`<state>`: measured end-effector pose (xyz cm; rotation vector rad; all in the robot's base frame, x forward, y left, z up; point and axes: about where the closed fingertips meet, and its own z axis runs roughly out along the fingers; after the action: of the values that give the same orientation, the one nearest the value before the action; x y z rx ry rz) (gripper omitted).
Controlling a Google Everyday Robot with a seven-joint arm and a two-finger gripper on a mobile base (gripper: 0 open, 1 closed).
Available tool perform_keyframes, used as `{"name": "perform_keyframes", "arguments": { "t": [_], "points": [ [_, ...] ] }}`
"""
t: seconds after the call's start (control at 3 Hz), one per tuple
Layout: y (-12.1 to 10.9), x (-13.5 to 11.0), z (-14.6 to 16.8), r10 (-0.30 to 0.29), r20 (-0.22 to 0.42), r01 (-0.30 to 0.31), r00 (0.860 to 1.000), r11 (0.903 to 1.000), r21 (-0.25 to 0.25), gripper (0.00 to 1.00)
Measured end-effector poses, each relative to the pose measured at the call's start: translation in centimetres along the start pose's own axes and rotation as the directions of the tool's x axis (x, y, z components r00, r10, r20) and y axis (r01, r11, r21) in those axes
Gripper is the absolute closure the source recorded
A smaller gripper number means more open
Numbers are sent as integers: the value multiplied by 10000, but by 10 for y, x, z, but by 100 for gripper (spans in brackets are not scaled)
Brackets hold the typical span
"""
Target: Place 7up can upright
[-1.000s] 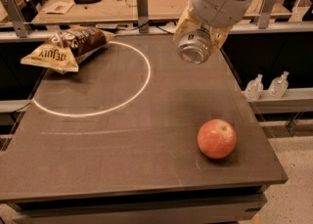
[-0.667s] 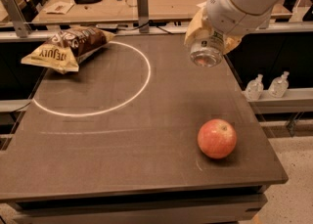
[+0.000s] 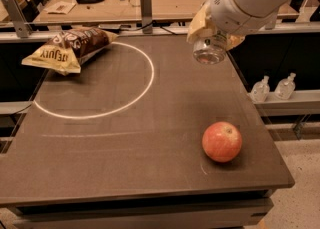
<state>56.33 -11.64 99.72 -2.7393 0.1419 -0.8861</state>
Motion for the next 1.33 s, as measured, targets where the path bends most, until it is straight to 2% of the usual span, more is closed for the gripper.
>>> {"name": "perform_keyframes", "arguments": {
  "t": [0.33, 0.67, 1.0, 1.33],
  "points": [
    [7, -3, -5, -1361, -518, 1348, 9893, 9905, -271, 100],
    [22, -5, -10, -2579, -732, 2570, 9634, 9662, -224, 100],
    [42, 2, -9, -2880, -988, 2938, 9525, 9546, 495, 100],
    [42, 4, -4, -3166, -910, 3284, 9442, 9267, 1825, 100]
  ]
}}
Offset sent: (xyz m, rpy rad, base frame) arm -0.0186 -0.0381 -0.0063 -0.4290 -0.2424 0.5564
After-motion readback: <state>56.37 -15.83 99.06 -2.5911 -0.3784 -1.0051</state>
